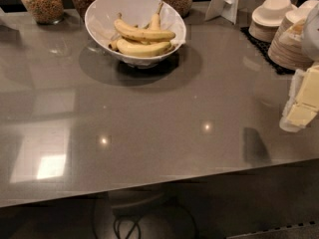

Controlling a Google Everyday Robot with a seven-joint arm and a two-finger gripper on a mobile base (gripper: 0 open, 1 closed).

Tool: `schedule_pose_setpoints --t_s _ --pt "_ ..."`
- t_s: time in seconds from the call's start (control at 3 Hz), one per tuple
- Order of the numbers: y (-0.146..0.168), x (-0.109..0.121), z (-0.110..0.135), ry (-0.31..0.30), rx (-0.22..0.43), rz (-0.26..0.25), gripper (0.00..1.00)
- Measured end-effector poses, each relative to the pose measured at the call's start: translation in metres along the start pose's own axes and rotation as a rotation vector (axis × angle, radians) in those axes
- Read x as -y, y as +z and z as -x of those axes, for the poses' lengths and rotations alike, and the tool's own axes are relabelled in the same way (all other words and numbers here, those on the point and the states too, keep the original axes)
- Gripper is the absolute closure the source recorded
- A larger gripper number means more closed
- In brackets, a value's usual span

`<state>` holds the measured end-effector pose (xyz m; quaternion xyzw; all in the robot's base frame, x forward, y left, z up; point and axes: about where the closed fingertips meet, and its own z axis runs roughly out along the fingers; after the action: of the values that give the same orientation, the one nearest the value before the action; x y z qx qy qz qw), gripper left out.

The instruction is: Pick banana from white bowl

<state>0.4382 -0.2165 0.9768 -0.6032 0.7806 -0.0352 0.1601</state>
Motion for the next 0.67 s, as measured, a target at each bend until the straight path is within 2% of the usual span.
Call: schedule_pose_setpoints --t_s 0.33,0.67 --pt "0.0 0.0 0.0 0.0 0.001 0.0 0.0" --pt "0.007 0.026 0.031 0.026 0.154 -0.03 0.0"
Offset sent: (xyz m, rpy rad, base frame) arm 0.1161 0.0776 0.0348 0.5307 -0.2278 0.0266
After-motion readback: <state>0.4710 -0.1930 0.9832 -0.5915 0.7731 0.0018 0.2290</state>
